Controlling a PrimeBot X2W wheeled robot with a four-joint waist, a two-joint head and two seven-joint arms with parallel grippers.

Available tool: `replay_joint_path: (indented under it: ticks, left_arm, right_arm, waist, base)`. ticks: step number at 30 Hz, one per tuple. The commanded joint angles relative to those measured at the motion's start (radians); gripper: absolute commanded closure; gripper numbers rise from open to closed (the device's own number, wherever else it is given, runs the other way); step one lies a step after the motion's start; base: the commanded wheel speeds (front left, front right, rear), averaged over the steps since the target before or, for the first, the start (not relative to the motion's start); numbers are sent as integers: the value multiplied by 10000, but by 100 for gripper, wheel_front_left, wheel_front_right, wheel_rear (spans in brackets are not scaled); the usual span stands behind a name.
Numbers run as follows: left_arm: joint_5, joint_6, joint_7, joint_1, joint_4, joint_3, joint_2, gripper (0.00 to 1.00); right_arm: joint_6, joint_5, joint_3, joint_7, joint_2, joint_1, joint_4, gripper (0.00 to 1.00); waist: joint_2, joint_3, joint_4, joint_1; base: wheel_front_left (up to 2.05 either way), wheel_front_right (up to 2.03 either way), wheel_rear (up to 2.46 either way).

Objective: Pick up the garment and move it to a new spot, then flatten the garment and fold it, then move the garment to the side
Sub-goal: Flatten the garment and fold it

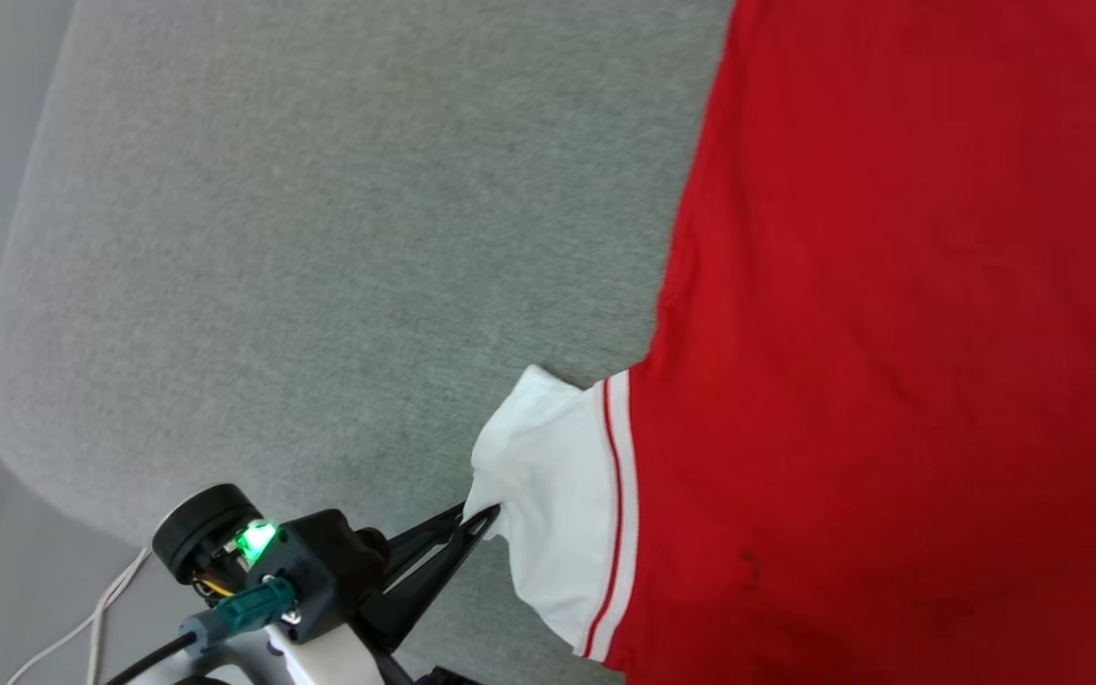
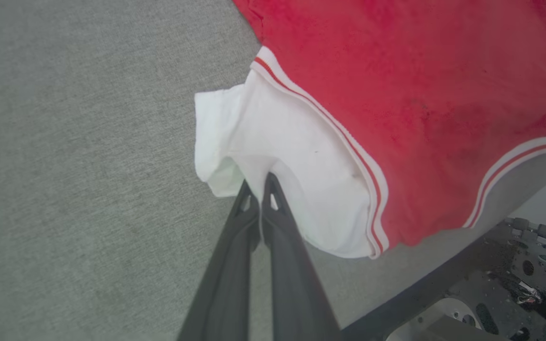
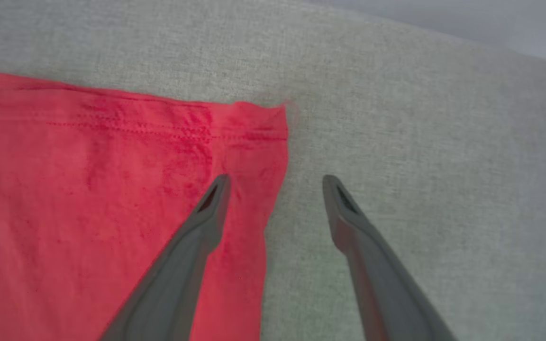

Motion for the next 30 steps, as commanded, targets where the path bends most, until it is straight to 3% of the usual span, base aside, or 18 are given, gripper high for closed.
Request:
replay_joint_path:
  ticks: [1,4,10,11,12,21,30]
  left_arm:
    - [66,-21,-82,-149,-18,-73,-135,100]
    - [125,-75,-144,-290,0,-138,-324,100]
    - [174,-161,-225,-456,277,-233,-538,100]
    - [132,-164,-238,-461,307,-246,-584,100]
    - [82,-169,-260,-465,338,-252,-626,100]
    - [-67,-62,-276,-482,641,-197,-668,100]
    - [-425,449,-283,184,1096,123,-303,100]
  right_arm:
    - [-4,-250,-105,76,-79,-160,187,0]
    - [-4,-586,-107,275,-211,-158,403,0]
    - [-1,-666,-127,564,147,530,730,0]
    - [1,-677,-90,631,145,645,741,80]
    - [9,-709,-59,691,109,767,720,100]
    - [7,-551,-27,517,-13,1319,643,100]
    - [-4,-159,-211,-204,598,2656,1001,100]
  waist:
    - [0,611,633,-2]
    - [0,821,808,-2]
    - [0,956,948,-2]
    - [0,956,953,-2]
    - [0,948,951,-2]
    - [0,377,622,-2]
    - [0,-1024,-407,-2]
  base:
    - [0,0,0]
    - [0,0,0]
    - [0,0,0]
    - [0,0,0]
    - [0,0,0]
    - [0,0,0]
    - [0,0,0]
